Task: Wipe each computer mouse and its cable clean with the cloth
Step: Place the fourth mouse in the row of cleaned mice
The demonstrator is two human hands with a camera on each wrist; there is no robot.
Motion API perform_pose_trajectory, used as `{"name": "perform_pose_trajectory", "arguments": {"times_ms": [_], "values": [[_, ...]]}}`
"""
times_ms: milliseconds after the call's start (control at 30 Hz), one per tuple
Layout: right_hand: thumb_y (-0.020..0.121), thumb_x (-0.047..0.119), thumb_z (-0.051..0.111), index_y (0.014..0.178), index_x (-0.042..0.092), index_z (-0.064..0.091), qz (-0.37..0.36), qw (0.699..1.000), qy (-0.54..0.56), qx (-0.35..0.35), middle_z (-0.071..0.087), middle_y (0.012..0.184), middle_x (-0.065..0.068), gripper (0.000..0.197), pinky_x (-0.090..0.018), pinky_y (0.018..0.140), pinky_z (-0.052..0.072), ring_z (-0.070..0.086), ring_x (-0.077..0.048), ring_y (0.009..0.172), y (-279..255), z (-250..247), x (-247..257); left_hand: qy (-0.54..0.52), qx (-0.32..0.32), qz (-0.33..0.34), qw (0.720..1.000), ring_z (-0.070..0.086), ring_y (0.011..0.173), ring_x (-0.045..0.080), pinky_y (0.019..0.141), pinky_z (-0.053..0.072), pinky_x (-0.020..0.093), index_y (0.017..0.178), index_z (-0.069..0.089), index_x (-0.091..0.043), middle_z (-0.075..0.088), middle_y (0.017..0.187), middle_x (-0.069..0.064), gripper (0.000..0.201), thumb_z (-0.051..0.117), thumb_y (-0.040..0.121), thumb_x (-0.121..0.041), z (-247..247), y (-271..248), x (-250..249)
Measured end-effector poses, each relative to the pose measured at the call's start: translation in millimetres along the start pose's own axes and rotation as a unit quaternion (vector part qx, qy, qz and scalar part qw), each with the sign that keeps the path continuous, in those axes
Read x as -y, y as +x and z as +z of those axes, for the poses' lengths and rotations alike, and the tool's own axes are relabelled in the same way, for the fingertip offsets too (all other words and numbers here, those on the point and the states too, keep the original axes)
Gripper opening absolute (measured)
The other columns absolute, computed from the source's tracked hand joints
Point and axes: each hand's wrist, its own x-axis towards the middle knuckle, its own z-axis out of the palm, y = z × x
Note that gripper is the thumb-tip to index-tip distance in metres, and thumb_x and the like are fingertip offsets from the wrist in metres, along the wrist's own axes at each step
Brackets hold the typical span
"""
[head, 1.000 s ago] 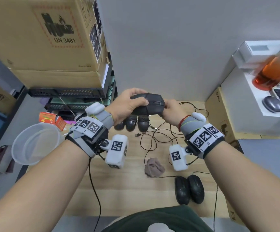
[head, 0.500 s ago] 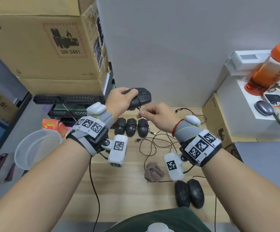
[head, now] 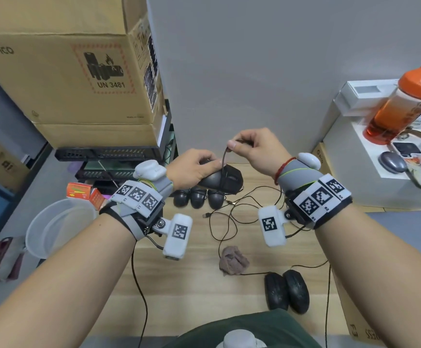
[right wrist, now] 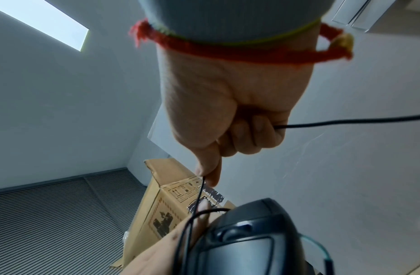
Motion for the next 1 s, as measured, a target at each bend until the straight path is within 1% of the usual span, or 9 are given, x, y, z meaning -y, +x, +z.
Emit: {"name": "perform_pose_trajectory", "arguments": {"times_ms": [200, 267, 367, 467, 567, 733, 800, 900, 1000], "values": [[0.092, 0.033, 0.065, 0.07, 0.029, 0.067, 0.038, 0.999, -0.019, -0.016, 0.051, 0.06, 0.002, 0.022, -0.027, 0.062, 0.036, 0.041, -0.009, 0.06, 2.3, -1.7, -10.0, -0.062, 0.02, 0.046, 0.997, 0.052, 0.07, 0.011, 0.074, 0.044, 0.033, 0.088, 0.065, -0.012, 0.06, 0.078, -0.001, 0.03, 0.05, 0.106, -0.031, 1.3, -9.8, -18.5], [0.092, 0.034, 0.065, 0.072, 0.029, 0.067, 0.047, 0.998, -0.019, -0.032, 0.059, 0.069, -0.003, 0.021, -0.021, 0.063, 0.038, 0.046, -0.01, 0.066, 0.7, 1.8, -11.0, -0.107, 0.001, 0.04, 0.993, 0.05, 0.072, 0.015, 0.075, 0.044, 0.039, 0.089, 0.062, -0.002, 0.055, 0.079, 0.004, 0.043, 0.047, 0.106, -0.038, 1.6, -12.7, -27.3], [0.092, 0.033, 0.065, 0.077, 0.026, 0.068, 0.047, 0.997, -0.012, -0.06, 0.066, 0.074, -0.004, 0.017, -0.019, 0.065, 0.042, 0.051, -0.01, 0.067, -0.4, 9.7, -8.9, -0.125, -0.034, 0.009, 0.992, 0.06, 0.073, 0.011, 0.078, 0.052, 0.036, 0.093, 0.066, -0.01, 0.067, 0.08, 0.0, 0.064, 0.063, 0.078, -0.072, 3.9, -15.6, -33.7], [0.092, 0.034, 0.065, 0.081, 0.024, 0.07, 0.046, 0.996, -0.005, -0.075, 0.067, 0.073, 0.001, 0.015, -0.013, 0.062, 0.042, 0.054, -0.008, 0.065, 1.1, 14.6, -5.6, -0.124, -0.032, -0.011, 0.992, 0.062, 0.07, 0.008, 0.073, 0.052, 0.03, 0.099, 0.064, -0.015, 0.069, 0.081, -0.005, 0.062, 0.09, 0.062, -0.057, 6.4, -18.0, -35.3], [0.092, 0.034, 0.064, 0.08, 0.024, 0.07, 0.049, 0.996, -0.002, -0.077, 0.062, 0.067, 0.007, 0.017, -0.008, 0.058, 0.038, 0.052, -0.005, 0.062, 1.6, 14.5, -5.4, -0.11, -0.034, -0.014, 0.993, 0.062, 0.075, 0.013, 0.081, 0.054, 0.038, 0.1, 0.062, -0.017, 0.07, 0.088, 0.0, 0.06, 0.091, 0.057, -0.048, 7.0, -16.6, -34.9], [0.091, 0.048, 0.055, 0.069, 0.028, 0.069, 0.059, 0.992, 0.067, -0.086, 0.071, 0.072, 0.007, 0.033, -0.038, 0.08, 0.054, 0.063, -0.014, 0.072, -0.1, 15.7, -14.3, -0.2, -0.054, -0.021, 0.978, 0.068, 0.11, 0.022, 0.093, 0.057, 0.034, 0.117, 0.065, -0.019, 0.069, 0.12, 0.004, 0.06, 0.083, 0.062, -0.034, 3.4, -18.2, -37.3], [0.095, 0.054, 0.045, 0.07, 0.024, 0.068, 0.082, 0.985, 0.101, -0.111, 0.068, 0.069, 0.006, 0.044, -0.039, 0.072, 0.054, 0.061, -0.017, 0.068, -0.9, 18.2, -7.0, -0.261, -0.063, -0.027, 0.963, 0.07, 0.109, 0.023, 0.094, 0.057, 0.032, 0.122, 0.066, -0.015, 0.071, 0.122, 0.009, 0.057, 0.084, 0.069, -0.024, 3.3, -16.4, -37.8], [0.102, 0.054, 0.031, 0.078, 0.015, 0.066, 0.146, 0.966, 0.166, -0.131, 0.06, 0.067, -0.003, 0.058, -0.023, 0.047, 0.041, 0.054, -0.018, 0.055, -3.7, 18.4, 11.1, -0.358, -0.07, -0.035, 0.931, 0.072, 0.097, 0.026, 0.09, 0.059, 0.037, 0.126, 0.065, -0.007, 0.071, 0.119, 0.021, 0.046, 0.081, 0.082, -0.007, 4.0, -15.8, -41.3], [0.104, 0.053, 0.023, 0.067, 0.018, 0.055, 0.136, 0.966, 0.188, -0.111, 0.047, 0.046, 0.0, 0.061, -0.018, 0.04, 0.029, 0.037, -0.012, 0.034, -13.1, 15.7, 20.2, -0.406, -0.088, -0.041, 0.908, 0.073, 0.09, 0.02, 0.077, 0.059, 0.031, 0.124, 0.066, -0.006, 0.074, 0.109, 0.015, 0.041, 0.078, 0.085, -0.009, 1.7, -14.1, -43.0]]}}
